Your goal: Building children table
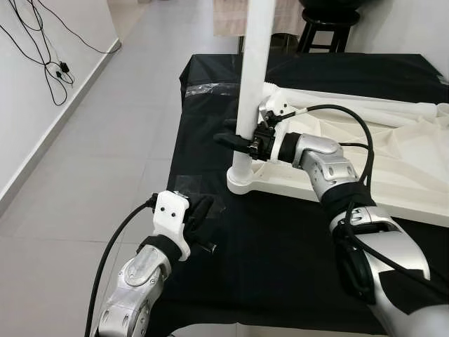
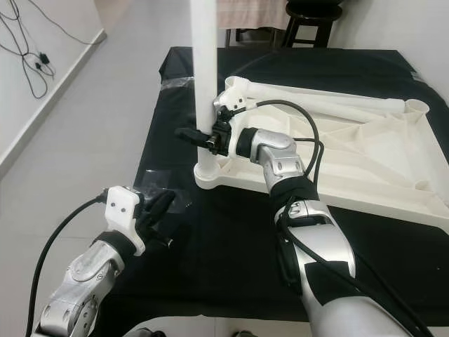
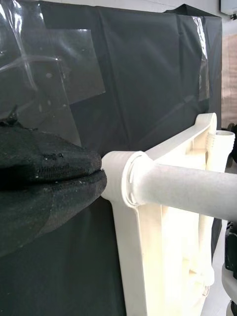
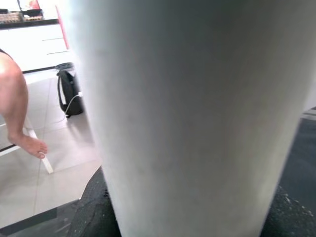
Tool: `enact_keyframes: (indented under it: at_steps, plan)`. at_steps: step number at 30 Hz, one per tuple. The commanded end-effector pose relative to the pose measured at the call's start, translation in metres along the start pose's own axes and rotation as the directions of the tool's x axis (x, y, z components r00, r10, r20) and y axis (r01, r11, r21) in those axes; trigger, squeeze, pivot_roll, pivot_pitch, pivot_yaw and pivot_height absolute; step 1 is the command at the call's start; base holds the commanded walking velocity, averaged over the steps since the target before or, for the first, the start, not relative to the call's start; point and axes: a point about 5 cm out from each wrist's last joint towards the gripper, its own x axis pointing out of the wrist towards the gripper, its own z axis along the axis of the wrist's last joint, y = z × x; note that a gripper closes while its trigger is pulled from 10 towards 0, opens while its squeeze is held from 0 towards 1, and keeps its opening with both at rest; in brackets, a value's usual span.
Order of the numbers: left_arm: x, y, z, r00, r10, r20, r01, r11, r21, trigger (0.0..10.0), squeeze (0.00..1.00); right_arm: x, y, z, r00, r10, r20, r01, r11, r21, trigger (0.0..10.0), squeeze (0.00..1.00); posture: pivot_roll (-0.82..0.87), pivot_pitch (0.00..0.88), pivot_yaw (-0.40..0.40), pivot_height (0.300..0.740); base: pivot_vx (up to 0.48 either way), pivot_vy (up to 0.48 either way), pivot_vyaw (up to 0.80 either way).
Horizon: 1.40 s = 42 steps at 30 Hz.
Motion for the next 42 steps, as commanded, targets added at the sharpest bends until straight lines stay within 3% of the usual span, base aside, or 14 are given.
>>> enact_keyframes:
  at_steps: [1, 10, 12, 13, 15, 22, 23, 26, 27, 31, 32, 33, 34, 42]
  plan:
    - [-0.002, -0.001, -0.001, 1.000, -0.001, 0.001, 0.001, 1.000, 0.002, 10.0, 0.00, 0.003, 0.005, -0.008, 0.999, 0.033, -0.001, -0.033, 0.999, 0.038, 0.0, 0.00, 0.08, 0.141, -0.029, 0.740, 0.000, 0.000, 0.00]
    - [-0.004, 0.001, 0.000, 1.000, -0.003, 0.001, 0.003, 1.000, -0.001, 10.0, 0.00, 0.001, 0.006, -0.035, 0.988, -0.138, -0.064, 0.142, 0.988, 0.059, 0.0, 0.00, 0.06, 0.151, -0.030, 0.740, 0.000, 0.000, 0.00]
    - [-0.004, 0.002, 0.001, 1.000, -0.001, 0.001, 0.001, 1.000, -0.001, 10.0, 0.00, 0.006, 0.010, -0.051, 0.941, -0.319, -0.116, 0.324, 0.946, 0.027, 0.0, 0.00, 0.06, 0.155, -0.028, 0.740, 0.000, 0.000, 0.00]
    - [-0.004, 0.003, 0.001, 1.000, 0.000, 0.001, 0.000, 1.000, 0.000, 10.0, 0.00, 0.007, 0.020, -0.072, 0.804, -0.576, -0.151, 0.589, 0.806, 0.061, 0.0, 0.00, 0.06, 0.164, -0.022, 0.740, 0.000, 0.000, 0.00]
    - [-0.004, 0.004, 0.002, 1.000, 0.000, 0.001, 0.000, 1.000, 0.002, 10.0, 0.00, 0.014, 0.054, -0.092, 0.718, -0.677, -0.162, 0.693, 0.716, 0.077, 0.0, 0.00, 0.06, 0.164, -0.016, 0.740, 0.000, 0.000, 0.00]
    - [-0.001, 0.004, 0.000, 1.000, -0.008, -0.003, 0.008, 1.000, 0.006, 10.0, 0.00, 0.026, 0.046, -0.079, 0.770, -0.627, -0.120, 0.633, 0.774, 0.020, 0.0, 0.00, 0.06, 0.142, -0.025, 0.740, 0.000, 0.000, 0.00]
    - [-0.001, 0.004, -0.001, 1.000, 0.001, 0.000, -0.001, 1.000, 0.005, 10.0, 0.00, 0.025, 0.031, -0.064, 0.769, -0.632, -0.101, 0.636, 0.772, 0.007, 10.0, 0.00, 0.05, 0.140, -0.021, 0.740, 0.000, 0.000, 0.00]
    - [-0.001, 0.004, -0.001, 1.000, 0.006, 0.002, -0.006, 1.000, 0.005, 10.0, 0.00, 0.025, 0.028, -0.060, 0.778, -0.622, -0.090, 0.625, 0.780, 0.012, 10.0, 0.00, 0.05, 0.140, -0.021, 0.740, 0.000, 0.000, 0.00]
    - [-0.001, 0.004, -0.001, 1.000, 0.008, 0.002, -0.008, 1.000, 0.005, 10.0, 0.00, 0.026, 0.026, -0.056, 0.806, -0.587, -0.077, 0.591, 0.806, 0.042, 10.0, 1.00, 0.06, 0.135, -0.023, 0.740, 0.000, 0.000, 0.00]
    - [0.000, 0.004, -0.001, 1.000, 0.004, 0.001, -0.004, 1.000, 0.006, 10.0, 0.00, 0.027, 0.020, -0.042, 0.856, -0.516, -0.031, 0.517, 0.854, 0.063, 10.0, 1.00, 0.05, 0.131, -0.023, 0.740, 0.000, 0.000, 0.00]
    - [0.000, 0.003, -0.001, 1.000, -0.001, 0.000, 0.001, 1.000, 0.005, 10.0, 0.00, 0.029, 0.021, -0.033, 0.896, -0.444, 0.002, 0.441, 0.892, 0.101, 10.0, 0.52, 0.05, 0.127, -0.022, 0.740, 0.000, 0.000, 0.00]
    - [0.000, 0.003, -0.001, 1.000, -0.001, 0.000, 0.001, 1.000, 0.005, 10.0, 0.00, 0.029, 0.021, -0.033, 0.896, -0.444, 0.002, 0.441, 0.892, 0.101, 10.0, 0.52, 0.05, 0.127, -0.022, 0.740, 0.000, 0.000, 0.00]
    - [0.000, 0.003, -0.002, 1.000, -0.005, -0.001, 0.005, 1.000, 0.004, 10.0, 0.00, 0.030, 0.024, -0.025, 0.940, -0.340, 0.035, 0.335, 0.937, 0.095, 10.0, 0.00, 0.05, 0.125, -0.021, 0.740, 0.000, 0.000, 0.00]
    - [0.000, 0.001, -0.002, 1.000, -0.006, 0.001, 0.006, 1.000, -0.001, 10.0, 0.00, 0.026, 0.026, -0.017, 1.000, -0.011, 0.016, 0.011, 1.000, 0.021, 10.0, 0.00, 0.06, 0.125, -0.027, 0.740, 0.000, 0.000, 0.00]
